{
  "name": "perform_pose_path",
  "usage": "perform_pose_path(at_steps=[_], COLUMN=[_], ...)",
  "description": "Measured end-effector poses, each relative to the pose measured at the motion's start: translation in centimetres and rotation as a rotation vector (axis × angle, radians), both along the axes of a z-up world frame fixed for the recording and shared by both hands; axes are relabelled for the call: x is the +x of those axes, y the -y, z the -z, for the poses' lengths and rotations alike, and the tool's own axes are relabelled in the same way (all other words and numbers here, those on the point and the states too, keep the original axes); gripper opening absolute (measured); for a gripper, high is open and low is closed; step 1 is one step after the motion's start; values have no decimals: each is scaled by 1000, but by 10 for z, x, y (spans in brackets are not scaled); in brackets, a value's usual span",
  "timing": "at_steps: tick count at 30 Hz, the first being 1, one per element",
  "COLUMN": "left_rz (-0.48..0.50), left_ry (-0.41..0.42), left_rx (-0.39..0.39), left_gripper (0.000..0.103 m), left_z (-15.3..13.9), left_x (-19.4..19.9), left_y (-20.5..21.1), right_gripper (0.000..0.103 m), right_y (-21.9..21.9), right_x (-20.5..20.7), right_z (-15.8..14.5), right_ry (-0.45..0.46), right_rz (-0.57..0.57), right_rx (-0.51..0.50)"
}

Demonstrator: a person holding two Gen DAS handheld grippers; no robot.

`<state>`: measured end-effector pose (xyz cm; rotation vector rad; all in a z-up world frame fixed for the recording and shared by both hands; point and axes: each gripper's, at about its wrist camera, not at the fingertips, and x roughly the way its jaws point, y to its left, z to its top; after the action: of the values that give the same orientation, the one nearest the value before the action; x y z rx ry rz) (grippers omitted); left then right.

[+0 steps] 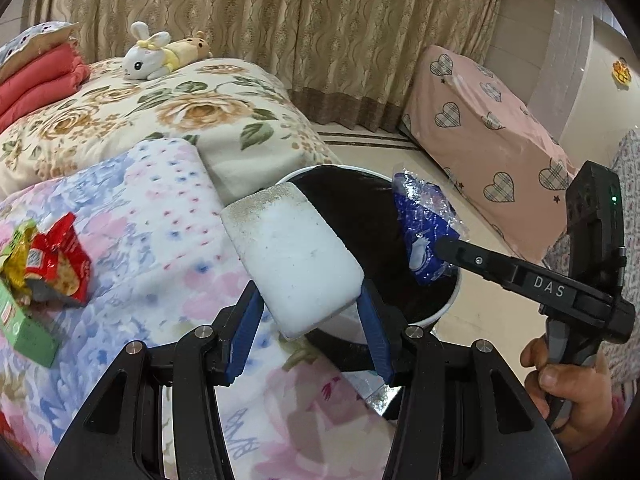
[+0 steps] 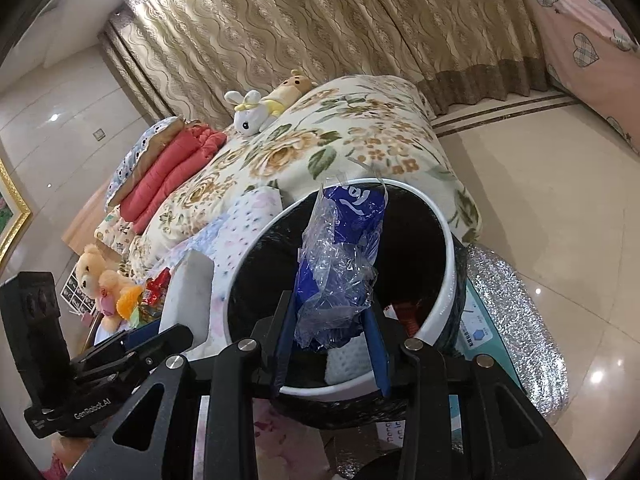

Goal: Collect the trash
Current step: 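Drop the white box into the bin with the left gripper while right drops the blue bag, then reach the left gripper to the orange snack bag while right reaches the green carton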

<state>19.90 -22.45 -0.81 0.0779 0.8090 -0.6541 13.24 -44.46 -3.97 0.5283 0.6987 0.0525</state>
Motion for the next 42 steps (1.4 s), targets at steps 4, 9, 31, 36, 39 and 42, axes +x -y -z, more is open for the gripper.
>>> perform_pose_path(at_steps=[4, 9, 31, 36, 39, 42], left_rz=[18, 35, -7, -60, -105, -152], left_ry=[-9, -9, -51, -52, -57, -57], left_rx=[2, 16, -19, -32, -52, -56], left_gripper=[48, 49, 70, 70, 70, 70], left_z=[1, 2, 13, 16, 19, 23], left_x=[6, 12, 10, 2, -3, -8], left_y=[9, 19, 5, -22, -44, -66], right_gripper=[36, 37, 76, 86, 88, 89], right_y=[5, 9, 16, -2, -15, -32], right_x=[4, 10, 9, 7, 6, 7], right_z=[2, 5, 1, -4, -4, -5], right_ry=[-8, -20, -11, 4, 11, 15], right_rz=[2, -2, 39, 23, 0, -30], right_rx=[3, 12, 46, 32, 25, 16])
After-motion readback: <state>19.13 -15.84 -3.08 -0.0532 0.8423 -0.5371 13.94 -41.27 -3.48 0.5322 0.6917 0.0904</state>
